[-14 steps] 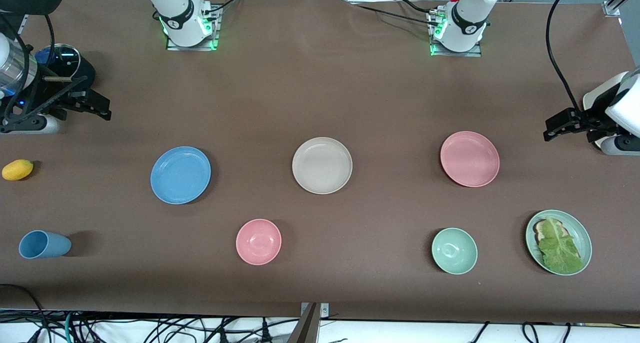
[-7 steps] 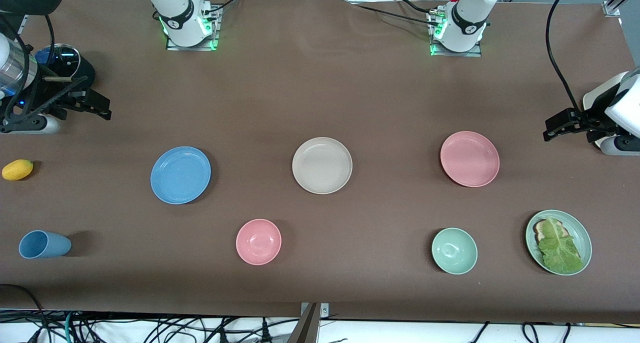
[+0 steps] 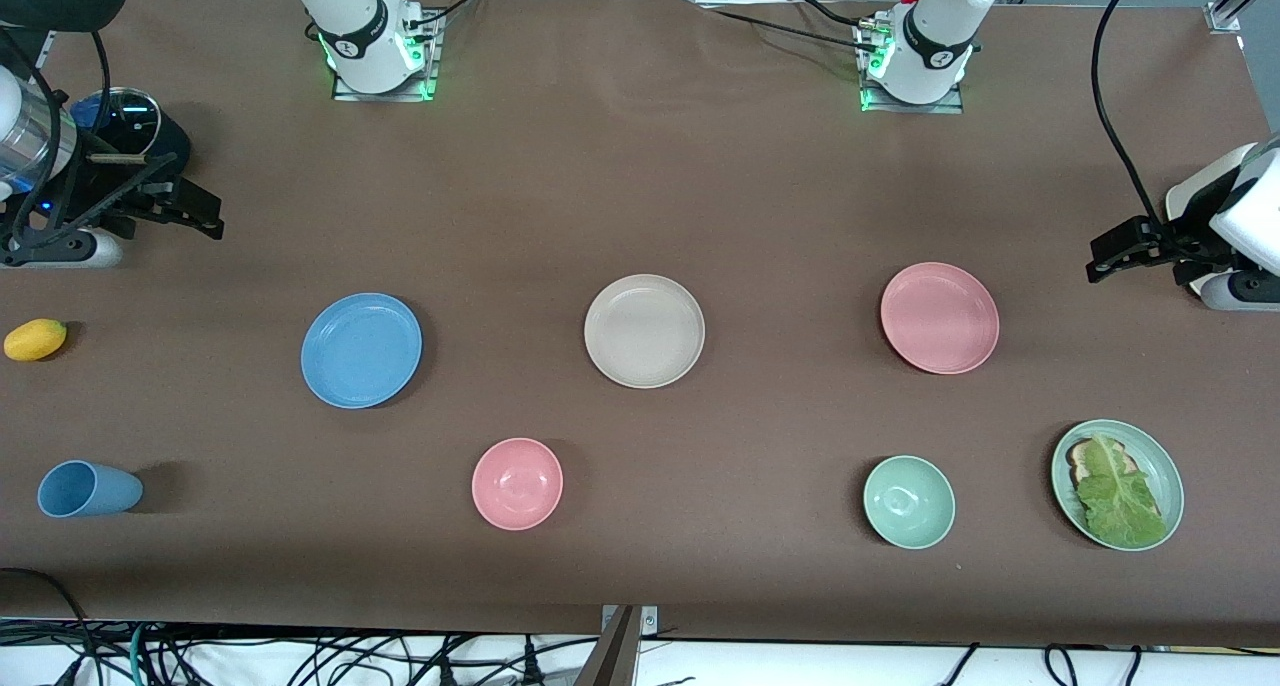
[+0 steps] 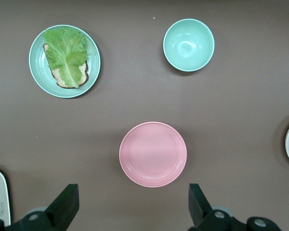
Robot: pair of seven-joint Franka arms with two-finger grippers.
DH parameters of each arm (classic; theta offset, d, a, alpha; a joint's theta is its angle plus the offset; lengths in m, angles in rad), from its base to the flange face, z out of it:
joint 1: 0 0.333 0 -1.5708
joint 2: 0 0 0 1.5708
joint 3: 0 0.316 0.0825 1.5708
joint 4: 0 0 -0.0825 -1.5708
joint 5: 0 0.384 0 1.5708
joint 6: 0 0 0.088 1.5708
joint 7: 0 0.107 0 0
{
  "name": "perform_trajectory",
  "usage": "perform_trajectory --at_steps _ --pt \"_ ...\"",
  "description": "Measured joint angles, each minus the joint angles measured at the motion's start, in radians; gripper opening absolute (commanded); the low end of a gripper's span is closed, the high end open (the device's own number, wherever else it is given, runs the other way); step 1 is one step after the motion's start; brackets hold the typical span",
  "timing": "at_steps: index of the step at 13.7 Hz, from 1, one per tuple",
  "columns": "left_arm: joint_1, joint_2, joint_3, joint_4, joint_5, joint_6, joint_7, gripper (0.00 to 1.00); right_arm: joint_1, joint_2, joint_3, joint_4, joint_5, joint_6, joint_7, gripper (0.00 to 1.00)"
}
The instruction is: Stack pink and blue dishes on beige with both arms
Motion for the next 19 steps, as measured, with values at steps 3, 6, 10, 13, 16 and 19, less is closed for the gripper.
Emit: perform_trajectory --at_steps 3,6,10,13,16,19 --pt "0.003 0.006 0.001 0.0 0.0 0.0 0.0 1.0 0.0 0.0 0.0 0.0 0.0 0.0 0.0 1.0" --pt "0.007 0.022 0.001 0.0 0.0 -0.001 0.0 1.0 0.0 0.0 0.0 0.0 0.0 0.004 0.0 1.0" --pt "0.01 0.091 0.002 0.001 0.0 0.001 0.0 1.0 0.0 0.001 0.0 0.0 0.0 0.004 0.0 1.0" --pt "0.012 0.187 0.002 0.003 0.0 0.002 0.0 1.0 0.0 0.001 0.0 0.0 0.0 0.004 0.0 1.0" --pt "0.021 0.33 0.006 0.002 0.001 0.065 0.0 1.0 -0.005 0.003 -0.005 0.0 0.0 0.004 0.0 1.0" --pt "0.026 0.434 0.006 -0.017 0.002 0.183 0.0 1.0 -0.007 0.01 -0.008 0.0 0.0 0.004 0.0 1.0"
